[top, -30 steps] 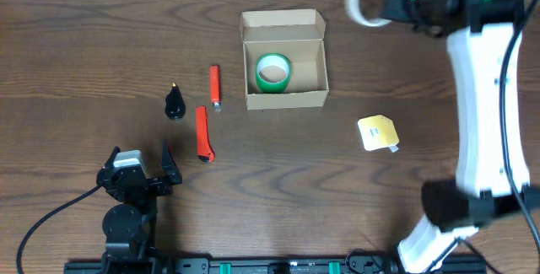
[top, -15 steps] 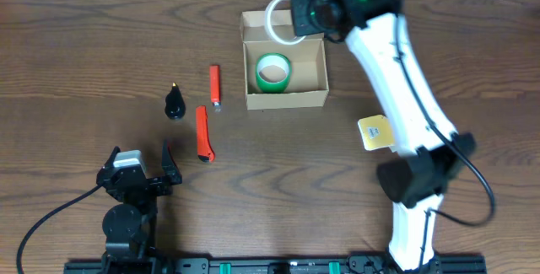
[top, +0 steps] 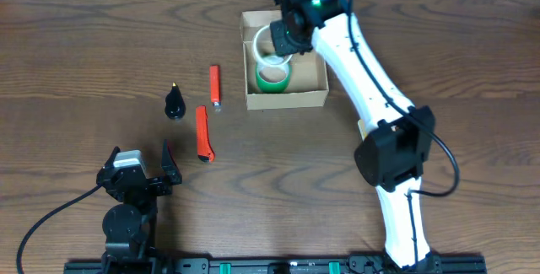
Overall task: Pack container
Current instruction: 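Carry white tape into the box onto the green tape, release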
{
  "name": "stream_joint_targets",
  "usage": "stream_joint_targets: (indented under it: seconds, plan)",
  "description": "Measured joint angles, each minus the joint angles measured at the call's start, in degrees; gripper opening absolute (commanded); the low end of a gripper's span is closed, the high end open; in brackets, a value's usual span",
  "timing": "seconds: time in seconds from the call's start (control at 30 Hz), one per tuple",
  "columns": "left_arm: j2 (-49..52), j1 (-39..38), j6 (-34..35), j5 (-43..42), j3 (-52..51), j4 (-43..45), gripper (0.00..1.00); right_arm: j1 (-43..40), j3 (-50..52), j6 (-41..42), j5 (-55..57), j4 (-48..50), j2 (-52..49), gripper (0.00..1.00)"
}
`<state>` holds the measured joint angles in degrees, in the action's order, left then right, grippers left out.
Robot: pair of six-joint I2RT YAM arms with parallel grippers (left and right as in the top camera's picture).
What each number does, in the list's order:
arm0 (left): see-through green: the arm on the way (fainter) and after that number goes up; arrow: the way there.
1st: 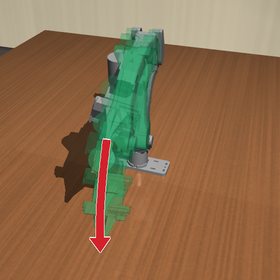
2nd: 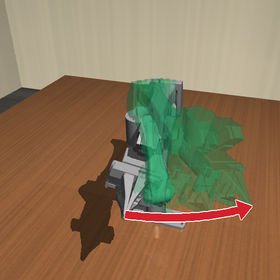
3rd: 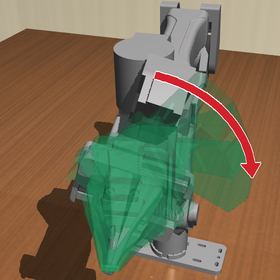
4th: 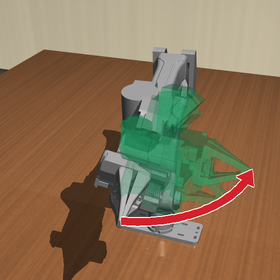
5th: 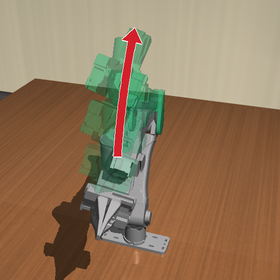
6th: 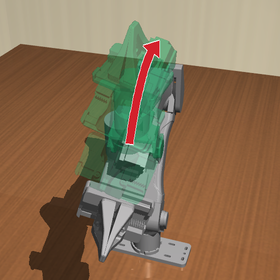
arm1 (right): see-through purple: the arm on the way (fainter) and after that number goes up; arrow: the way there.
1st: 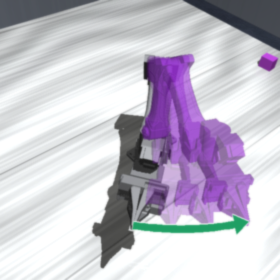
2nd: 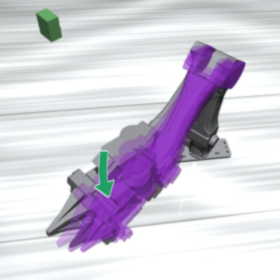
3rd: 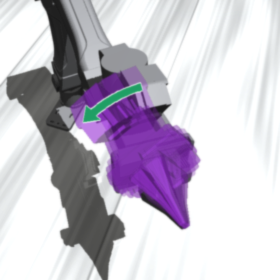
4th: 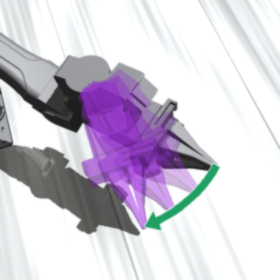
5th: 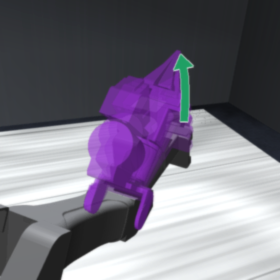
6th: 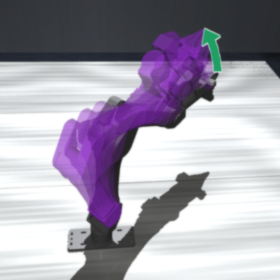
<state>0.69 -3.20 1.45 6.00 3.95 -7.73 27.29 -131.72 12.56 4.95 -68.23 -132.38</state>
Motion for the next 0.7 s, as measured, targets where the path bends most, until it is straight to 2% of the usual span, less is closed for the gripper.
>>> stream_joint_targets:
  seconds: [0.7]
  plan:
    - [0.0,0.0,0.0,0.02,0.0,0.0,0.95,0.37,0.02,0.0,0.04,1.9,-7.91,0.01]
